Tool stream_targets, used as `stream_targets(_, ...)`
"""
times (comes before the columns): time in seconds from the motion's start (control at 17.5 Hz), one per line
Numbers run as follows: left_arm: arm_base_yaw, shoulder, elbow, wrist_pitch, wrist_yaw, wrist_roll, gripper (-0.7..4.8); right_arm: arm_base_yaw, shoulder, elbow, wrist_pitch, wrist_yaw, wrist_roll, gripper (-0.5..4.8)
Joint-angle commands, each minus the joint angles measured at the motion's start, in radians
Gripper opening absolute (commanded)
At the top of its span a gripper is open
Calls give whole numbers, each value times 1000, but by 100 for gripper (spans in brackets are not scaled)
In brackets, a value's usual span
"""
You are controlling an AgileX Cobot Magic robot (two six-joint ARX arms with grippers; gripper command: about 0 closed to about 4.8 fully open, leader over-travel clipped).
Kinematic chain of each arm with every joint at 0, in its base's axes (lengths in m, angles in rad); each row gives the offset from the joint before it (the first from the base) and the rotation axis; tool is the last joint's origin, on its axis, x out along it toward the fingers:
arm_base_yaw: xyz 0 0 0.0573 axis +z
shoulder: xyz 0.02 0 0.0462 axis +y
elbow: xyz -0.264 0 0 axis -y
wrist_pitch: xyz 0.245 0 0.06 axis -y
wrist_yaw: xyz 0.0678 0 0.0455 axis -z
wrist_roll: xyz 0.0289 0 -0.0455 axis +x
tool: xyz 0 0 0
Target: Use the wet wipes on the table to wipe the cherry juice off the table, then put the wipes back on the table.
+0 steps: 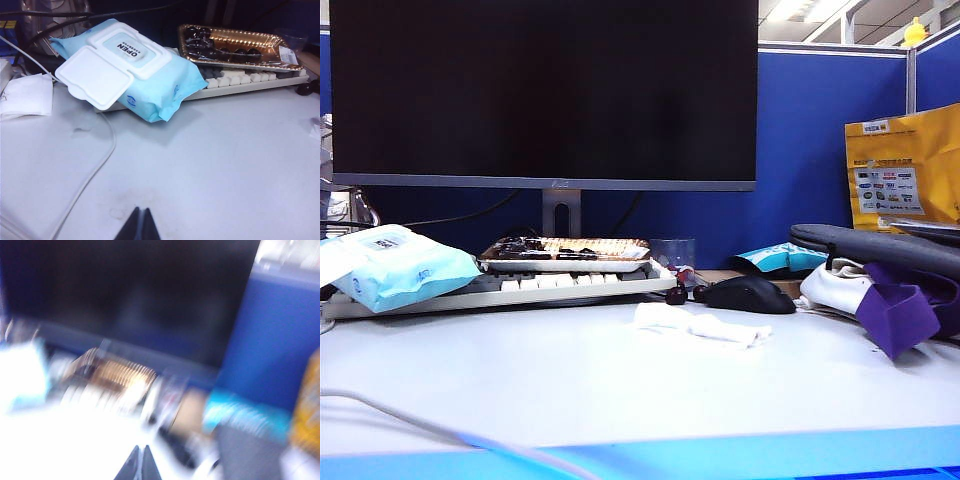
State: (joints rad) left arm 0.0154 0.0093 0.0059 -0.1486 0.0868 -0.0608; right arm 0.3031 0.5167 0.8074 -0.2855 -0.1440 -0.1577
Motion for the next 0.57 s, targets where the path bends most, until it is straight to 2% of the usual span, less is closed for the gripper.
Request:
stream_targets(0.06, 0, 1, -1, -8, 4, 1, -3, -45, -101, -274, 224, -45, 7, -1)
stream_targets(0.17, 0, 1, -1, -8, 4, 1, -4, -82, -186, -449, 315, -47, 75, -1)
stream_targets(0.29, 0, 1, -1, -8, 4, 1, -4, -148, -298, -593, 349, -106, 129, -1)
stream_targets(0.57, 0, 1, -1, -8, 4, 1, -3, -183, -443, -734, 334, -105, 176, -1)
